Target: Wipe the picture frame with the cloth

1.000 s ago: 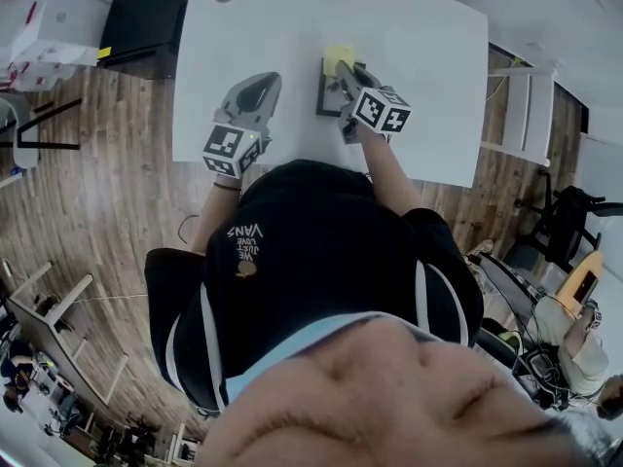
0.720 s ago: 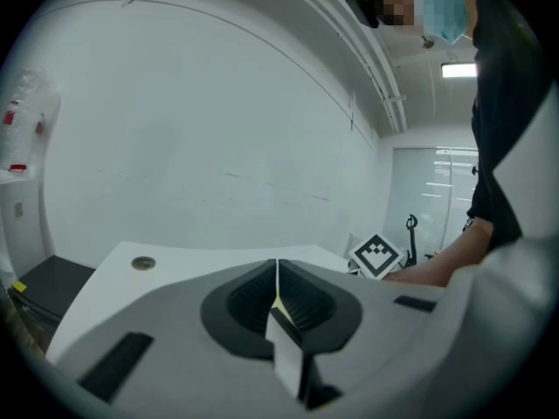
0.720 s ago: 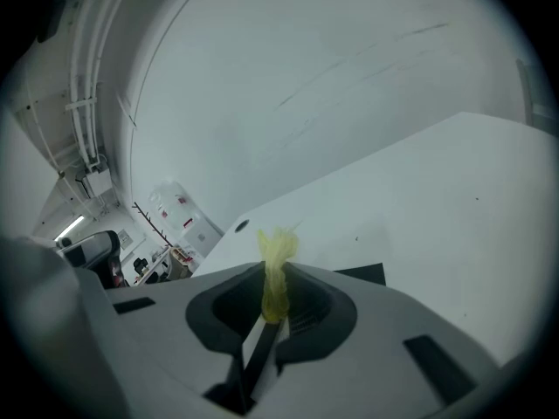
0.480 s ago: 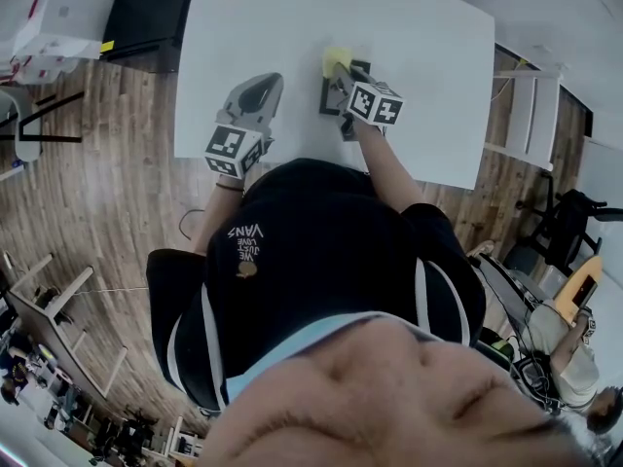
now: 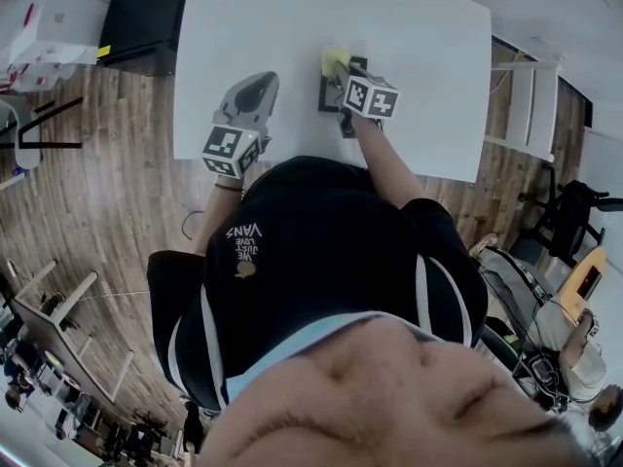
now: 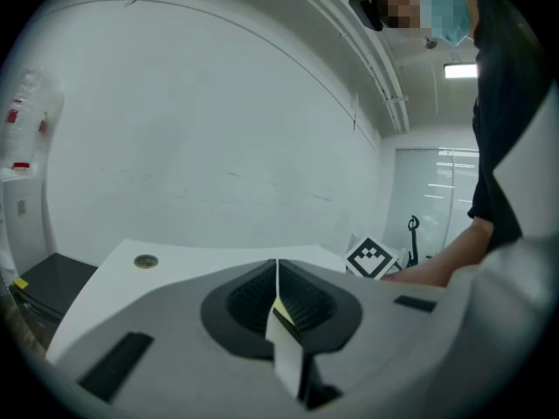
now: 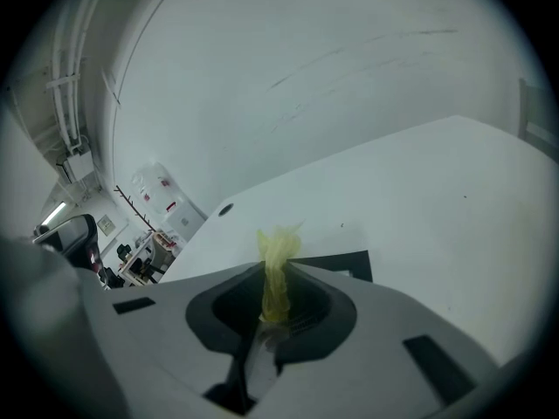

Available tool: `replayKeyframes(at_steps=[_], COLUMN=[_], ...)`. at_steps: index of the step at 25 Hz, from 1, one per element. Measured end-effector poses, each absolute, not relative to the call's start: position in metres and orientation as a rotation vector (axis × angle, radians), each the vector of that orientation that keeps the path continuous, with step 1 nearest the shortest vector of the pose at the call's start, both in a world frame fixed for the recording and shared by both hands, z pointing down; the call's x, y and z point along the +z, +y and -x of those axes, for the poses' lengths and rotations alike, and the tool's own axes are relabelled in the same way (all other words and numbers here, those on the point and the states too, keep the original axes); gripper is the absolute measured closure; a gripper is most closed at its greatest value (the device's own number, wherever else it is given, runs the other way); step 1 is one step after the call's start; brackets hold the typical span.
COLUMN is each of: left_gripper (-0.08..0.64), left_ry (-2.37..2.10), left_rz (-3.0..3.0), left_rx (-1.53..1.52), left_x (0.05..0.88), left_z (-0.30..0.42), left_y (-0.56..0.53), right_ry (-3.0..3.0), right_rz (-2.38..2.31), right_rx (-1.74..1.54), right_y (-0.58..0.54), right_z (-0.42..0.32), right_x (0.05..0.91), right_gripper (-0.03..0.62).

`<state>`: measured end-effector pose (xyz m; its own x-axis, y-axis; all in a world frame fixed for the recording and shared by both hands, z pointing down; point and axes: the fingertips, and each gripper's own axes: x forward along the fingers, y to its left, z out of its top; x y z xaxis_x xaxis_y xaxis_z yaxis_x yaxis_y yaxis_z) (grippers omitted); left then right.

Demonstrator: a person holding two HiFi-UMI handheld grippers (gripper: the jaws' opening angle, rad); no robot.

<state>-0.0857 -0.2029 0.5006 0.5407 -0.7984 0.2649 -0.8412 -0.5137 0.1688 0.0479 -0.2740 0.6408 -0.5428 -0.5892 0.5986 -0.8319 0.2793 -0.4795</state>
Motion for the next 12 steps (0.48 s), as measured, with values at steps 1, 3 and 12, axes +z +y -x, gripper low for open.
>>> replayKeyframes(at_steps=[1, 3, 12], left_gripper=[0.541, 0.541, 0.542], left_ry=[-1.367, -1.362, -1.332], left_rz=[-2.505, -2.508, -2.529], left_rx=[0.221, 0.22, 0.198], left_x=[0.501, 0.501, 0.499], left_z=[0.086, 0.086, 0.075], left_y=[-0.203, -0.202, -0.2], right_ry=[-2.238, -2.212, -2.126], right_rz=[-1.308, -1.333, -1.444], right_rx=[1.13, 1.132, 1.118], right_y=[-0.273, -0.272, -0.268], right_z=[-0.05, -0.058, -0.105], right_x=[0.641, 0.641, 0.639], right_gripper=[0.546, 0.546, 0.546])
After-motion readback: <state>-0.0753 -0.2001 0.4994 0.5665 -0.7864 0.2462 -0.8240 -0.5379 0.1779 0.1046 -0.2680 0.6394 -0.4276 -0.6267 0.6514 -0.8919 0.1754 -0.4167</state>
